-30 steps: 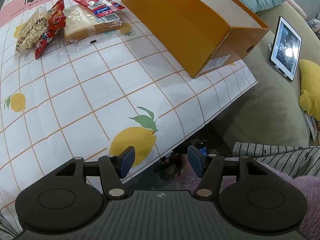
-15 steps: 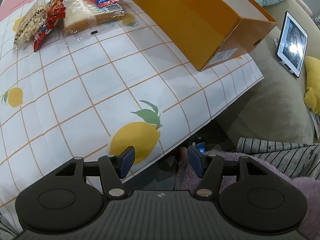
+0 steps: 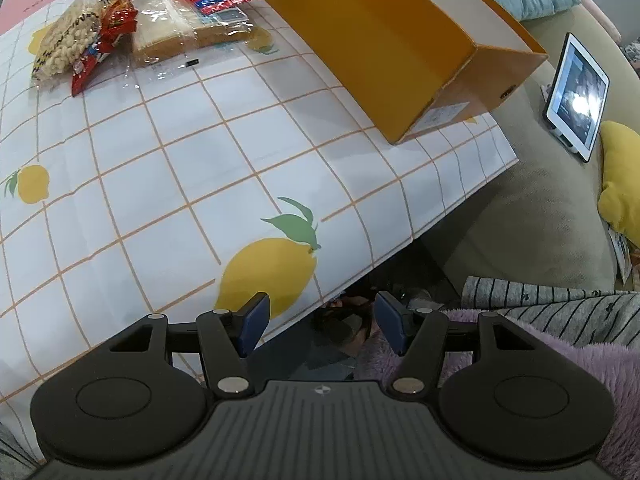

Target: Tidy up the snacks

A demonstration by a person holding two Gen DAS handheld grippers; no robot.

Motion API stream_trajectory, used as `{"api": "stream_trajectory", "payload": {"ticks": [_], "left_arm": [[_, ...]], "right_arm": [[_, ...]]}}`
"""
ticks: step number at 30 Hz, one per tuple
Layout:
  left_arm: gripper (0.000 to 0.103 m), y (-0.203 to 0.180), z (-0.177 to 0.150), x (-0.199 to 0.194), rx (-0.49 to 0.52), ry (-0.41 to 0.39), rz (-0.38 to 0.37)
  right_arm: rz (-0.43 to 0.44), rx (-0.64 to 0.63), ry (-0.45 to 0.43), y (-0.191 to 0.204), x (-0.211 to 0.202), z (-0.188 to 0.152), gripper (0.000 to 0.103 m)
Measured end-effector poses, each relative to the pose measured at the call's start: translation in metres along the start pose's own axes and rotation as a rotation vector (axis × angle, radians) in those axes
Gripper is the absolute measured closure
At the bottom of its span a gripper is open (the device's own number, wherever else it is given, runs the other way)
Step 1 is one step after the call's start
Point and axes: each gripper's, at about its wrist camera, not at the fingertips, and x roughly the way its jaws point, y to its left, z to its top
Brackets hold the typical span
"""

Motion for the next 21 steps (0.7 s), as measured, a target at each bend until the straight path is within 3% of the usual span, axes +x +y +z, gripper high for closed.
{"api": "stream_trajectory", "payload": {"ticks": [2,6,8,11,15,18,21], "left_arm": [[0.032,-0.003,0.001,0.003,0.012,0.008,-0.006],[0.032,-0.007,0.002,0.010,0.031,0.026,0.003],[0.032,-0.006,0.001,0.013,0.025,0.036,0.002],[0.032,-0.003,-0.001,0.017,0.015,0.053,0.011],[0.032,-0.001,-0.001,0.019,0.003,0.063,0.010],[0.032,0.000,-0.001,0.019,0.002,0.063,0.007],[0.032,0.001,0.000,0.019,-0.011,0.068,0.002]], "right_arm": [[0.020,0.051,0.044,-0.015,0.009,-0.010,0.038],[-0.077,-0.036,0.091,-0.018,0.033,-0.027,0.049],[0.011,0.029,0.122,-0.023,0.055,-0.026,0.055],[0.095,0.083,0.177,-0.029,0.077,-0.025,0.053],[0.058,0.068,0.225,-0.022,0.090,-0.019,0.048],[0.017,0.112,0.223,-0.016,0.100,-0.010,0.051],[-0.003,0.208,0.126,-0.016,0.083,-0.013,0.055]]}}
